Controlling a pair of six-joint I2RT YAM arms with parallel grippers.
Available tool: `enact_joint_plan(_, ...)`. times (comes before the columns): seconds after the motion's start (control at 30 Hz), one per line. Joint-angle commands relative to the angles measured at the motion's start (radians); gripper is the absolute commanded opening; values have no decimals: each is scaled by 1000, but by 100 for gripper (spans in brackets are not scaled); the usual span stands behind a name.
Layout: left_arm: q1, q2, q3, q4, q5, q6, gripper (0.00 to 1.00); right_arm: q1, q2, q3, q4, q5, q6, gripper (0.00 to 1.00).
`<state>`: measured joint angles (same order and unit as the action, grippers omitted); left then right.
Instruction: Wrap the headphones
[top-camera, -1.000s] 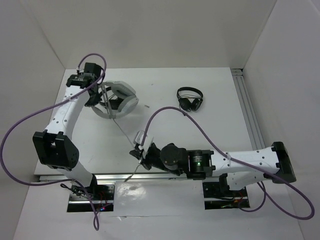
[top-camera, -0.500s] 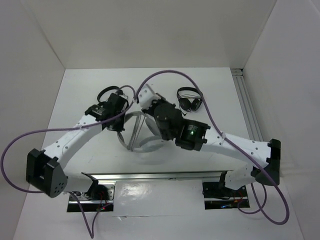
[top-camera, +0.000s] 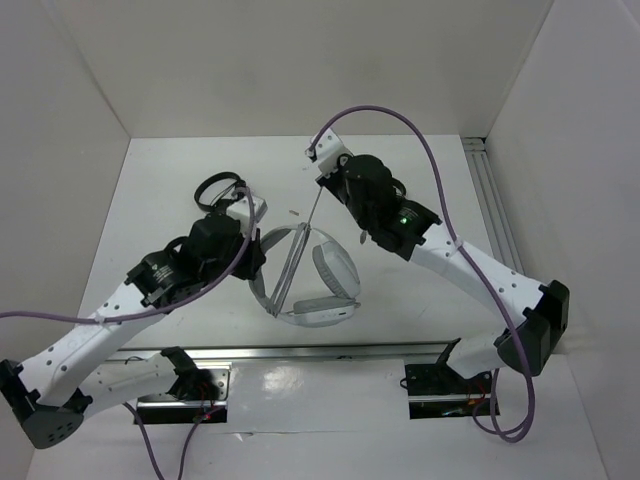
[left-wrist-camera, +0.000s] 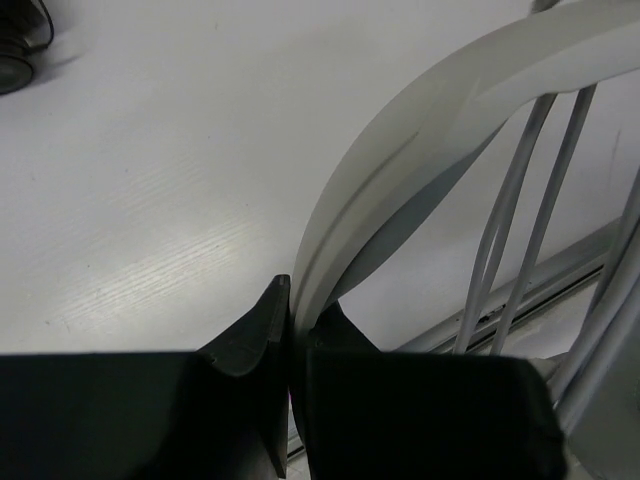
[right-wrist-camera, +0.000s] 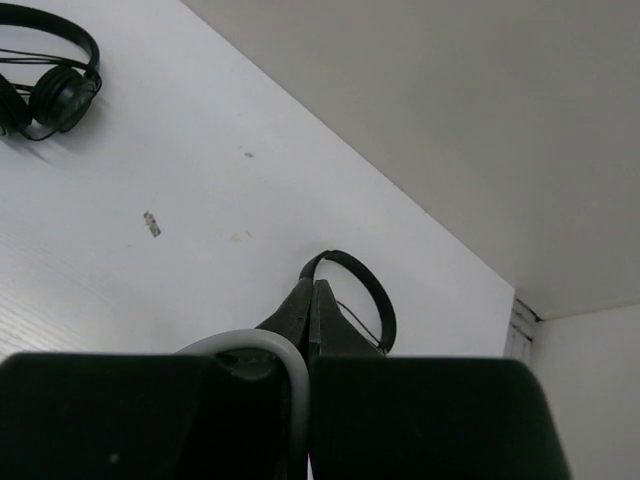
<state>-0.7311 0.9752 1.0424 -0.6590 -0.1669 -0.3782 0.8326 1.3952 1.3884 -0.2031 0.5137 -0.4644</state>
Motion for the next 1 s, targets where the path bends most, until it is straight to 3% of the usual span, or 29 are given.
enact_joint_plan(0.0, -40, -70, 62, -163, 3, 18, 0, -104, -4, 11, 114, -95, 99, 0)
enact_joint_plan(0.2, -60, -99, 260, -249, -103, -1, 0, -154, 5, -37, 77, -360, 213, 2)
enact_joint_plan(0.37, -60, -99, 392, -193, -26, 65, 0, -155, 48, -135, 126, -788, 346, 5)
enact_joint_plan(0.57, -60, -52, 518, -125, -17, 93, 0, -155, 108, -399, 597, -1189, 626, 6)
enact_joint_plan(0.8, -60, 9, 648, -114, -28, 93, 0, -98, 269, -424, 896, -1279, 788, 12)
enact_joint_plan(0.87, -60, 10, 659, -114, -39, 72, 0, -87, 283, -433, 921, -1279, 808, 17)
enact_joint_plan(0.9, -60, 10, 659, -114, -48, 71, 0, -78, 295, -433, 930, -1279, 808, 25)
enact_joint_plan(0.97, -60, 10, 659, -114, -48, 62, 0, -78, 304, -454, 970, -1290, 832, 27)
